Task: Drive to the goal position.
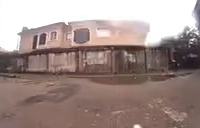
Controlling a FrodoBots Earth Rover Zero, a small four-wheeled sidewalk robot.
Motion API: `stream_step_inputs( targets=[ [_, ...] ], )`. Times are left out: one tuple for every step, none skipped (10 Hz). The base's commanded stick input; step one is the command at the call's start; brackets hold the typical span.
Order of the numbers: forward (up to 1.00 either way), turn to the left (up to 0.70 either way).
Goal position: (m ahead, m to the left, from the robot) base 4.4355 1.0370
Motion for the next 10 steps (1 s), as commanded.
stream_step_inputs(
  targets=[
    [0.5,0.19],
    [0.5,0.19],
    [0.5,0.19],
    [0.5,0.19],
    [0.5,0.19],
    [0.5,0.19],
    [0.5,0.19],
    [0.5,0.19],
    [0.5,0.2],
    [0.5,0.19]
  ],
)
